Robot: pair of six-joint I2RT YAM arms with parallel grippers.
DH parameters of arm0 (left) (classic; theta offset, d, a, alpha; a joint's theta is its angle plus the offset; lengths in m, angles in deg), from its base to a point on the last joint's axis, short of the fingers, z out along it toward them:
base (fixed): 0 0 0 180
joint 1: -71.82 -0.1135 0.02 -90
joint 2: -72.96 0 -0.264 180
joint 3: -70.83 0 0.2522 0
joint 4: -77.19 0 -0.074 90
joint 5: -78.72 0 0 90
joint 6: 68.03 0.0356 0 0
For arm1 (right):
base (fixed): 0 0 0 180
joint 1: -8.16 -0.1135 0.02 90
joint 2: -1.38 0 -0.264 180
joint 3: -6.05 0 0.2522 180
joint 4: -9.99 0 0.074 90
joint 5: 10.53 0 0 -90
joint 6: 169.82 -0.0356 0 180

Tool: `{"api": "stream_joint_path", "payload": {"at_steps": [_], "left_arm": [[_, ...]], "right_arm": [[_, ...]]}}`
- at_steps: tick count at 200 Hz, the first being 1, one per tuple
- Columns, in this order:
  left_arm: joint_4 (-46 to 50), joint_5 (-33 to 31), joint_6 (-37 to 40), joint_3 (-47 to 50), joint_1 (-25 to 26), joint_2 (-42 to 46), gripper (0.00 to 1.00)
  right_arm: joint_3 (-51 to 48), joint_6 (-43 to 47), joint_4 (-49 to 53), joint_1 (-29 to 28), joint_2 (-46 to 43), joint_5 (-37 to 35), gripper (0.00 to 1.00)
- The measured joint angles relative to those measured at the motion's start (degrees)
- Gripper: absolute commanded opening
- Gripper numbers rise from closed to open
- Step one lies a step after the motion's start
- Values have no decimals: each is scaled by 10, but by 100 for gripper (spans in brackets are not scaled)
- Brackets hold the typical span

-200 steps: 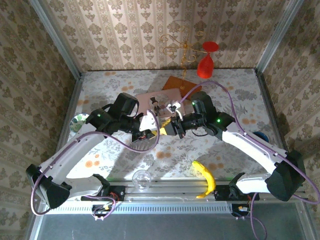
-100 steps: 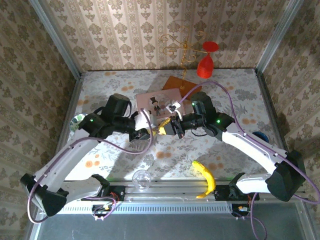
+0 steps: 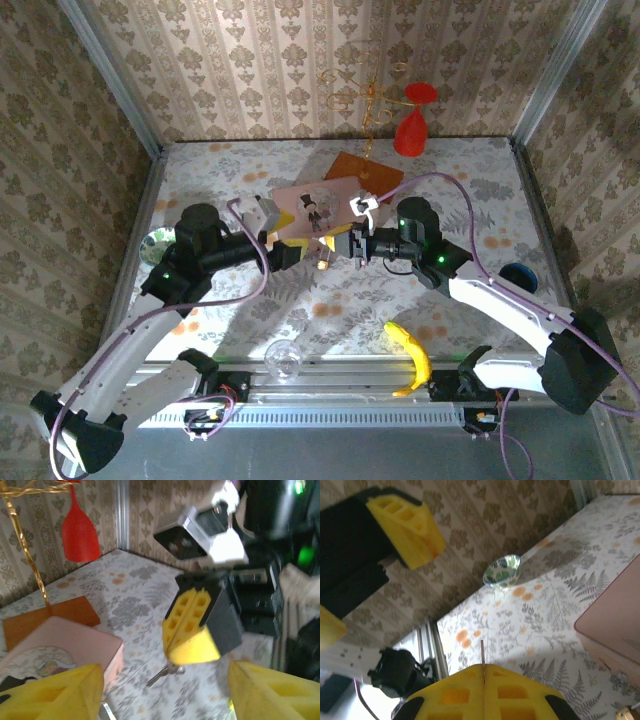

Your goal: Unlock the padlock with the key

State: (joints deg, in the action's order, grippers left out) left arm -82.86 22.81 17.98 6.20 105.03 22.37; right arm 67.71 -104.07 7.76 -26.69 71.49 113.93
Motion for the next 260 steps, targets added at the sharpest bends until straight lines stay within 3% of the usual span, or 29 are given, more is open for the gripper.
{"api": "stream_joint_path", "payload": {"at_steps": [39,78,109,208,260], "left_arm": [[-88,1,-146,4,-22,-18,61],[-264,73,-322,49,-90,-74,53],[-354,120,-412,62,-97,-121,50],[-401,172,-444,62,-78,-123,46],[-406,178,-444,62,-74,-137,37]], "right_arm": [[-3,-65,-85,1,0,-11,0],[-3,-104,-125,2,0,-16,0],[-3,-130,-154,7,2,-15,0],[-1,-186,-231,9,24,-14,0],[0,-204,-250,9,27,-12,0]]}}
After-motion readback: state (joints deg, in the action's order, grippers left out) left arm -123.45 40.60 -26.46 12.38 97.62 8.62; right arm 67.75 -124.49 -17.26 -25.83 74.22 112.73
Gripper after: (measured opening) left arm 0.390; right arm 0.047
